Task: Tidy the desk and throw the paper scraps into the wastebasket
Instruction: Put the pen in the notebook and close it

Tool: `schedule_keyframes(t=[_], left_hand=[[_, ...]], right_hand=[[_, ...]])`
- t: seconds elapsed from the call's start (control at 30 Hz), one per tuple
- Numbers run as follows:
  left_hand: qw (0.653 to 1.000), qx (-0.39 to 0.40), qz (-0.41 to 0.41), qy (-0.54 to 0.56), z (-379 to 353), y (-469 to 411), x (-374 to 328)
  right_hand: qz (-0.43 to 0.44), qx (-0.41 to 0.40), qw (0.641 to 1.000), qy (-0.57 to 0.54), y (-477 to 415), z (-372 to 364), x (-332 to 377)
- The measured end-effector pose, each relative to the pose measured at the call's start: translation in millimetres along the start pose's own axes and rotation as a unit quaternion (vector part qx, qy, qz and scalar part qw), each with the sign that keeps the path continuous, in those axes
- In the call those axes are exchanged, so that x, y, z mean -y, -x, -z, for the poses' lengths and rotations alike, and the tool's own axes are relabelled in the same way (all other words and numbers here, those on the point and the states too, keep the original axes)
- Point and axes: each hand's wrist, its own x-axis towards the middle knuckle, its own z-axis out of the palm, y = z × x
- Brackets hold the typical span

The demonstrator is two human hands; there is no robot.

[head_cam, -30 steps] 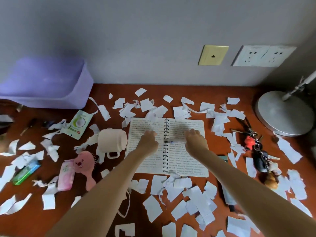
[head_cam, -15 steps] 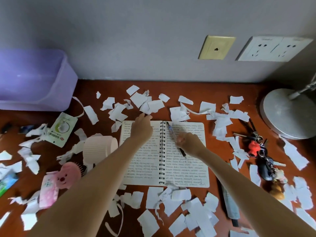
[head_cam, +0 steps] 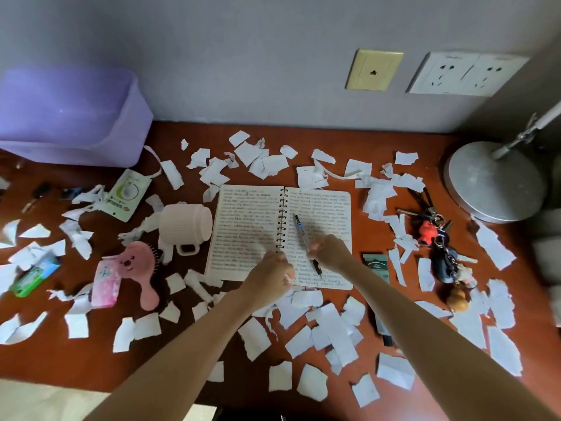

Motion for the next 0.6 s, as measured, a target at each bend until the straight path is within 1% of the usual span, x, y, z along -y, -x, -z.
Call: schedule_keyframes(t=[0.1, 0.17, 0.23, 0.27, 0.33, 0.37, 0.4, 0.43, 0.5, 0.6], left_hand=[[0.997, -0.013, -0.022, -0.076, -5, 5, -3], [0.994, -0.020, -0.040, -0.098, -9, 10, -4], [0.996, -0.037, -0.049, -0.058, -11, 17, -1], [0.997, -0.066, -0.037, -0.021, -11, 21, 0], [0.985, -0.161, 0.033, 0.051, -7, 26, 4], [0.971, -0.209, 0.088, 0.076, -4, 26, 7], [0.955, -0.239, 0.147, 0.092, 1, 25, 10], [0.943, -0.243, 0.202, 0.101, 6, 22, 12], [0.927, -0.201, 0.295, 0.114, 16, 16, 19], [0.887, -0.148, 0.404, 0.169, 21, 8, 30]], right_hand=[[-0.003, 0.003, 1.000, -0.009, 7, -8, -6], [-0.010, -0.010, 1.000, -0.011, 11, -14, -9], [-0.024, -0.033, 0.999, -0.032, 14, -20, -11], [-0.031, -0.045, 0.998, -0.044, 14, -23, -11], [-0.043, -0.064, 0.995, -0.065, 12, -29, -9], [-0.047, -0.071, 0.994, -0.073, 10, -31, -7], [-0.049, -0.075, 0.993, -0.076, 8, -33, -4], [-0.050, -0.075, 0.993, -0.074, 5, -34, 1], [-0.041, -0.076, 0.994, -0.063, -2, -37, 10], [-0.041, -0.090, 0.994, -0.052, -12, -41, 19]])
